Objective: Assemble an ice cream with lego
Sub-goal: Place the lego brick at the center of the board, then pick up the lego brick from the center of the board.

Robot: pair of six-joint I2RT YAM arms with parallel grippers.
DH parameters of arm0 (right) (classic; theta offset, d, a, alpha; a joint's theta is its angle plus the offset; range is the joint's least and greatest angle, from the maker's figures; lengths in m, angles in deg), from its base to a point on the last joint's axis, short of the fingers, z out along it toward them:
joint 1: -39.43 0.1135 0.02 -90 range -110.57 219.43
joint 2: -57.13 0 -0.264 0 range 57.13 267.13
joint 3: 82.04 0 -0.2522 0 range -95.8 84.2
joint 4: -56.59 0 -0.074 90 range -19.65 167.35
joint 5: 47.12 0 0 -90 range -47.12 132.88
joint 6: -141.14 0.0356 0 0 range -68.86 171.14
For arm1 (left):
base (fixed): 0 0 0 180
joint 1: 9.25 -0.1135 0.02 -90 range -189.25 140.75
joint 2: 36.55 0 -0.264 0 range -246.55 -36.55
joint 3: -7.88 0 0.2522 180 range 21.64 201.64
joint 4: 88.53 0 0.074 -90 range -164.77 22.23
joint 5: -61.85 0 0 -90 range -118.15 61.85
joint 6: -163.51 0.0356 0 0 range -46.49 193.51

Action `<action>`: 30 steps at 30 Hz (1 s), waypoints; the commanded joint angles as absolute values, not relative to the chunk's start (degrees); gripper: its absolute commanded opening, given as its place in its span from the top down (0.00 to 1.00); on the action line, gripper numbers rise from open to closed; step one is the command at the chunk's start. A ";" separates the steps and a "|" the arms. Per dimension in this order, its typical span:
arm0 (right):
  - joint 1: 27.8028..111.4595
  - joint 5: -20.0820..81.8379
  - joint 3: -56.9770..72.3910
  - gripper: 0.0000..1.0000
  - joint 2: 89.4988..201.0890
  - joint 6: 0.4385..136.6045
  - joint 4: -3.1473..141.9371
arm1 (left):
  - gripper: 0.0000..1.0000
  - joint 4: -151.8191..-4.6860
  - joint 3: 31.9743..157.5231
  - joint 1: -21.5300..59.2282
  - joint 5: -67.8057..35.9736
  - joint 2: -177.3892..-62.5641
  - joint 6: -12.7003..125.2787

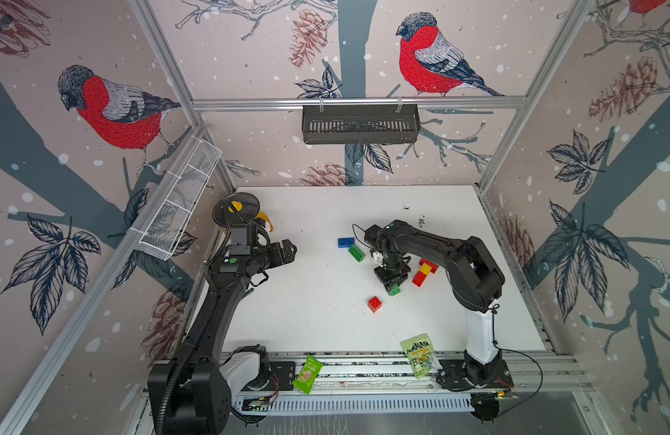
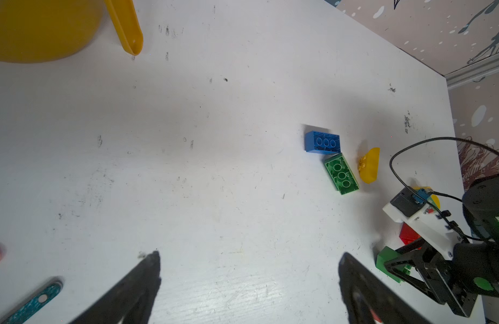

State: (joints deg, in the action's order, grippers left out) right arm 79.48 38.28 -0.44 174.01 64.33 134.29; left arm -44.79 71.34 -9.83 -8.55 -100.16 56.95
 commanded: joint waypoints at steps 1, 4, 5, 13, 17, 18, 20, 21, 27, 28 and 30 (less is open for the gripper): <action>79.17 37.86 -0.82 0.54 175.08 63.04 132.72 | 0.02 -46.47 71.75 -9.86 -8.07 -100.56 57.02; 78.57 38.40 -2.07 0.48 175.05 62.94 132.24 | 0.02 -46.04 72.21 -9.79 -8.20 -101.09 56.99; 78.51 38.79 -2.64 0.45 175.01 62.93 132.16 | 0.02 -45.94 72.23 -9.85 -8.19 -101.30 56.98; 80.26 43.72 10.81 0.35 154.66 65.50 111.23 | 0.02 -47.67 71.73 -9.76 -8.60 -101.56 56.72; 84.43 49.26 21.01 0.36 145.60 68.64 102.87 | 0.02 -48.14 71.86 -9.49 -7.59 -102.35 55.66; 84.72 49.25 22.32 0.35 144.88 69.17 102.23 | 0.02 -48.22 71.92 -9.26 -7.62 -102.45 55.51; 85.28 50.50 24.36 0.35 144.49 70.40 101.87 | 0.02 -48.46 71.67 -8.91 -7.92 -102.38 55.42; 85.30 50.79 25.09 0.35 144.64 70.56 101.68 | 0.02 -48.61 71.46 -8.74 -8.06 -102.28 55.27; 85.47 51.11 27.42 0.36 146.64 70.76 99.99 | 0.02 -48.52 70.70 -8.48 -7.94 -101.88 55.00; 85.48 50.57 27.49 0.37 147.12 70.84 99.75 | 0.02 -48.33 70.76 -8.46 -7.97 -101.74 54.95; 85.66 50.60 27.60 0.38 147.96 71.03 99.91 | 0.02 -48.23 70.81 -8.46 -8.17 -101.37 54.88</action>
State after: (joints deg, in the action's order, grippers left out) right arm 85.47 50.08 27.45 147.21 70.01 101.35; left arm -47.50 70.75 -8.56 -8.70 -101.95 55.31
